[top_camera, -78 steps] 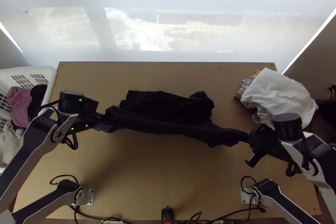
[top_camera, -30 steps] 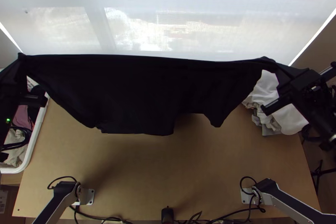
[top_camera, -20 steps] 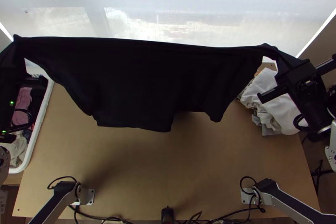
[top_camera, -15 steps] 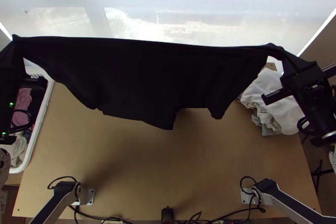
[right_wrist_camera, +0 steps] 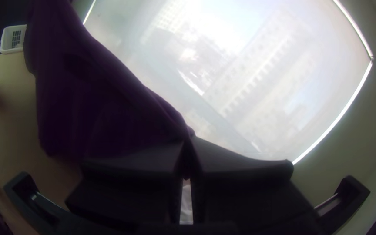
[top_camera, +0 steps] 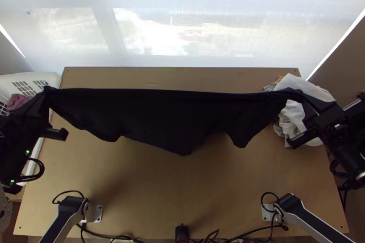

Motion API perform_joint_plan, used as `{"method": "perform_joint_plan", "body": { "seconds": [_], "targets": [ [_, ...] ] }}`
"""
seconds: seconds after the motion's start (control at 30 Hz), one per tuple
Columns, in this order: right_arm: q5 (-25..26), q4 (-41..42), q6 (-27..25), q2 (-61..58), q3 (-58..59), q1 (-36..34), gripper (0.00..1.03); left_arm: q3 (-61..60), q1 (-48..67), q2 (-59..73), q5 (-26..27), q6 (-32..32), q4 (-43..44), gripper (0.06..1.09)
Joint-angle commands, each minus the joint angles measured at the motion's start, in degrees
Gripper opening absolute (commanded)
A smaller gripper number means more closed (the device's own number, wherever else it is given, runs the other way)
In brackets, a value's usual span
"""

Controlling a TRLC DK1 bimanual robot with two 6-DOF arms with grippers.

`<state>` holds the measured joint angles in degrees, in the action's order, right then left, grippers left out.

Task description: Fold the t-shirt

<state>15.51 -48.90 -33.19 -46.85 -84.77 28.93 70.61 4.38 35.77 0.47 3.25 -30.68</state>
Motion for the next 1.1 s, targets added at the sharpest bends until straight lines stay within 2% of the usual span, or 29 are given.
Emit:
{"method": "perform_joint_plan", "body": {
  "seconds": [0.0, 0.23, 0.4, 0.67, 0.8, 0.93, 1.07],
  "targets": [
    [-0.5, -8.7, 3.6, 4.0, 3.9, 2.7, 0.03, -3.3, 2.9, -6.8, 3.2, -0.1, -14.0, 0.09],
    [-4.3, -21.1, 7.4, 6.9, 9.3, 4.9, 0.03, -3.6, 3.0, -11.5, 13.2, -1.7, -33.9, 0.09],
    [-7.9, -25.5, 9.5, 8.4, 12.1, 5.5, 0.03, -5.9, 2.8, -14.1, 16.8, -1.5, -43.0, 0.09],
    [-7.6, -27.4, 9.3, 8.0, 2.9, 5.3, 0.03, 1.6, 2.7, -14.0, 18.4, 0.3, -47.5, 0.09],
    [-4.2, -24.1, 6.6, 7.4, -4.2, 4.1, 0.03, 8.6, -1.0, -13.1, 18.4, 2.0, -46.1, 0.09],
    [-4.2, -19.5, 2.9, 7.3, -8.4, -0.2, 0.03, 14.6, -5.1, -12.4, 19.1, 2.3, -42.5, 0.09],
    [-4.3, -15.7, 2.0, 7.1, -12.4, -2.7, 0.02, 19.4, -9.5, -11.3, 21.6, 2.3, -39.5, 0.09]
  ]
}}
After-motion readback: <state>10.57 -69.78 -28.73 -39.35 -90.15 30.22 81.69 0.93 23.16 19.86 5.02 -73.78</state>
